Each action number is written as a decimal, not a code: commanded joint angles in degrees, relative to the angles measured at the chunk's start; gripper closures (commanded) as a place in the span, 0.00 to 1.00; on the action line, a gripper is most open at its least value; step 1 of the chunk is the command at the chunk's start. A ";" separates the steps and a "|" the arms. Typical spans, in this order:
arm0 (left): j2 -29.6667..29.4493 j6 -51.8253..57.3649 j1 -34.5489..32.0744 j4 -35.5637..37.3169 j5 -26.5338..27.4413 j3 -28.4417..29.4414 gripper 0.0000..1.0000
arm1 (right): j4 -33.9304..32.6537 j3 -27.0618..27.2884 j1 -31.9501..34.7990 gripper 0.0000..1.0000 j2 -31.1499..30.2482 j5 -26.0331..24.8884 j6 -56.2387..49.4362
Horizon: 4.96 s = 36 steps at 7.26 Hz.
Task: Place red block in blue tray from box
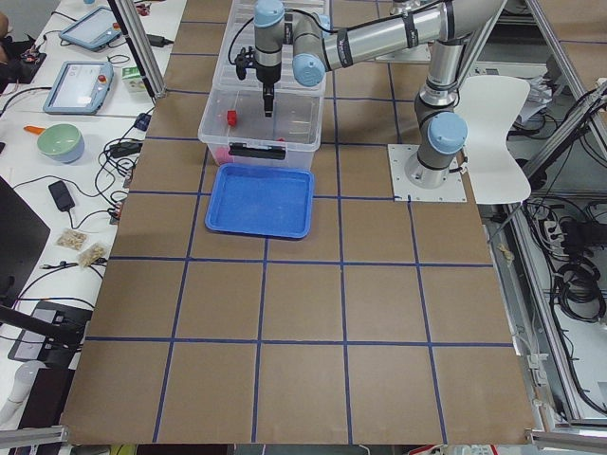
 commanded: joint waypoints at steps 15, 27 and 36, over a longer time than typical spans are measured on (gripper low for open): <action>-10.92 -12.05 1.09 13.46 -0.09 -10.21 0.90 | 3.50 -1.67 0.09 0.00 -5.64 -3.17 1.86; -1.76 18.55 14.67 -19.50 7.46 11.85 1.00 | 4.12 -0.89 0.53 0.00 -6.34 -2.29 3.35; -17.32 37.70 25.08 5.63 0.43 4.21 1.00 | -1.68 5.35 -3.67 0.00 -3.71 -2.38 4.40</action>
